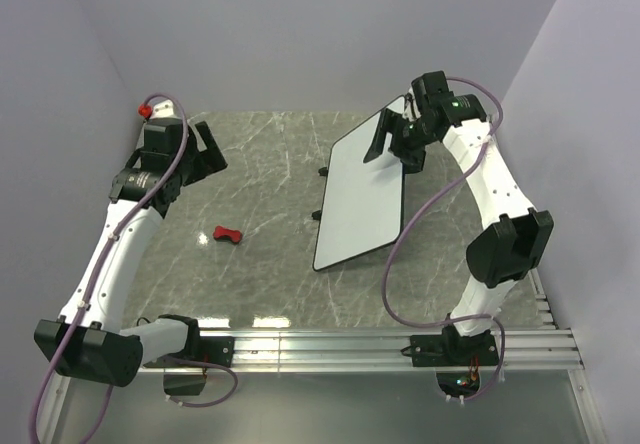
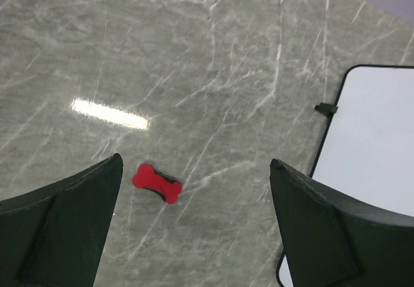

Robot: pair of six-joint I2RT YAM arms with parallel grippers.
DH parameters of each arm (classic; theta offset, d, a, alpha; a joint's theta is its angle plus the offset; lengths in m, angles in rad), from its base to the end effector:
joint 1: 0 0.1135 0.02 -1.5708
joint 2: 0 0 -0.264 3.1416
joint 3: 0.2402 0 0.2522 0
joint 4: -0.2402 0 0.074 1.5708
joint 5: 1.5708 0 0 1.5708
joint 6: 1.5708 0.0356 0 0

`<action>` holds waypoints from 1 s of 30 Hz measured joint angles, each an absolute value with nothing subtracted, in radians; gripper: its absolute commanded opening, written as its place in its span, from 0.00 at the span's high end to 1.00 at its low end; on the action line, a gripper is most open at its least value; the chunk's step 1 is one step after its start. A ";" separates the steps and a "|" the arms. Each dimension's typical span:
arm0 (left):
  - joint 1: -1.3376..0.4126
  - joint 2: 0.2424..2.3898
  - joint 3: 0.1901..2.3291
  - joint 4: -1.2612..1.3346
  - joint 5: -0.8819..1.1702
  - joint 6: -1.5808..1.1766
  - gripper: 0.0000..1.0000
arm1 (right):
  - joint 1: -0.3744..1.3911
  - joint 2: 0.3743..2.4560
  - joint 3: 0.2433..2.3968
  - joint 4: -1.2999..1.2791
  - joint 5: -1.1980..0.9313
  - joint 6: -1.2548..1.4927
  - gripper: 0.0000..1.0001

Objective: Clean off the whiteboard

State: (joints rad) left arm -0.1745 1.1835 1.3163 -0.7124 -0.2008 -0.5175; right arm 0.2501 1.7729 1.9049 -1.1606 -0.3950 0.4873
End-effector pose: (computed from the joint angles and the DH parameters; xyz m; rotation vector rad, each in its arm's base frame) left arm 0.2437 -0.0358 0.3902 -0.4800 2.0888 -0.1896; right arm 0.3484 0.1031 0.3723 0.1688 2.6731 0.7671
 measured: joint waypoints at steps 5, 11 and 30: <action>-0.175 1.183 1.272 -0.717 -0.199 -0.517 0.01 | 0.248 1.729 1.810 -1.151 -0.347 0.480 0.17; -0.175 1.183 1.261 -0.715 -0.187 -0.516 0.01 | 0.244 1.677 1.649 -1.137 -0.290 0.480 0.15; -0.175 1.278 1.261 -0.681 -0.143 -0.509 0.01 | 0.235 1.636 1.589 -1.142 -0.138 0.455 0.08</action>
State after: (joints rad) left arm -0.1745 1.2781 1.2610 -0.6807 -0.1429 -0.5087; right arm 0.2352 1.6363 1.5887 -1.1416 -0.1375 0.4549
